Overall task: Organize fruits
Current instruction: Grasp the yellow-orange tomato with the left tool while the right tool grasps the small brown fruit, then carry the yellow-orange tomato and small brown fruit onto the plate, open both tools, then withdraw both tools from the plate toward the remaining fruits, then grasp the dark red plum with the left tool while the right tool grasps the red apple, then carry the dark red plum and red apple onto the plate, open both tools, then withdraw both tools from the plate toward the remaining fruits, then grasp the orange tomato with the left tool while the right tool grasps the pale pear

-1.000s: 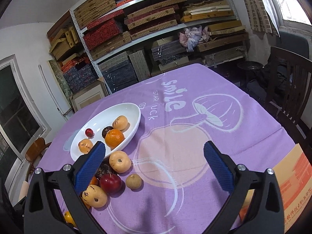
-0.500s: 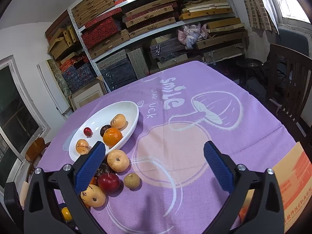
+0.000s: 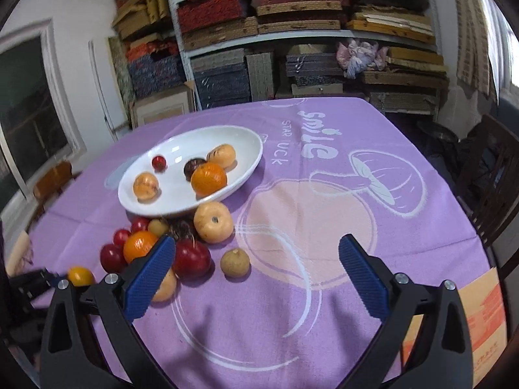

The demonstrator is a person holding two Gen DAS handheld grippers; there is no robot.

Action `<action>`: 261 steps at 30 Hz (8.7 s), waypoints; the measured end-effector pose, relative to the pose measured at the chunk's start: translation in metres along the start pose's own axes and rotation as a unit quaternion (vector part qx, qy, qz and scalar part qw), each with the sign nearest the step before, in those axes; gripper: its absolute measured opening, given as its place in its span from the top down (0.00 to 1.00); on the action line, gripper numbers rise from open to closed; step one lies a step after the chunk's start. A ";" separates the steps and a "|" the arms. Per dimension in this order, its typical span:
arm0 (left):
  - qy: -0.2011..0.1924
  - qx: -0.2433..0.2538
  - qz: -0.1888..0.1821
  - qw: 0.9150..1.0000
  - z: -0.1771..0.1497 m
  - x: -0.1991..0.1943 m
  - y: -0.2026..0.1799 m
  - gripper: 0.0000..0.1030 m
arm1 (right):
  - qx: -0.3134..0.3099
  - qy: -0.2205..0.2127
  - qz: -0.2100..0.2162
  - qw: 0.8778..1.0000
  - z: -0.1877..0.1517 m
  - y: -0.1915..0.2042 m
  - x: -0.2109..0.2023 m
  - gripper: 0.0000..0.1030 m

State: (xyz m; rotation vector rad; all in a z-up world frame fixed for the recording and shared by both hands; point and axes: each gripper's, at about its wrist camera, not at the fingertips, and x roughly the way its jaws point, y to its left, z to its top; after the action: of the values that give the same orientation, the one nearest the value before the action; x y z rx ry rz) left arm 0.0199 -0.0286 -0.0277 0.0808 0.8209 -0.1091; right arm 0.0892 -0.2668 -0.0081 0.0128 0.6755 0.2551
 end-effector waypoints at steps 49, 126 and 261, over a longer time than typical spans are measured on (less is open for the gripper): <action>0.015 -0.044 -0.049 0.998 0.013 -0.001 0.026 0.64 | -0.001 0.071 0.050 0.996 0.004 0.002 0.043 0.75; 0.021 -0.049 -0.030 0.998 0.024 0.035 0.045 0.60 | -0.009 0.009 0.056 0.998 0.001 0.019 0.012 0.04; 0.025 0.024 -0.077 0.996 -0.042 -0.027 0.002 0.63 | -0.052 -0.002 0.094 0.994 -0.013 0.047 -0.009 0.04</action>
State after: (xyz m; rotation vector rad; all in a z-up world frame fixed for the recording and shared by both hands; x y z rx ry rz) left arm -0.0286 -0.0204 -0.0369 0.0656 0.8749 -0.2720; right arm 0.0637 -0.2242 -0.0086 -0.0218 0.6571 0.4714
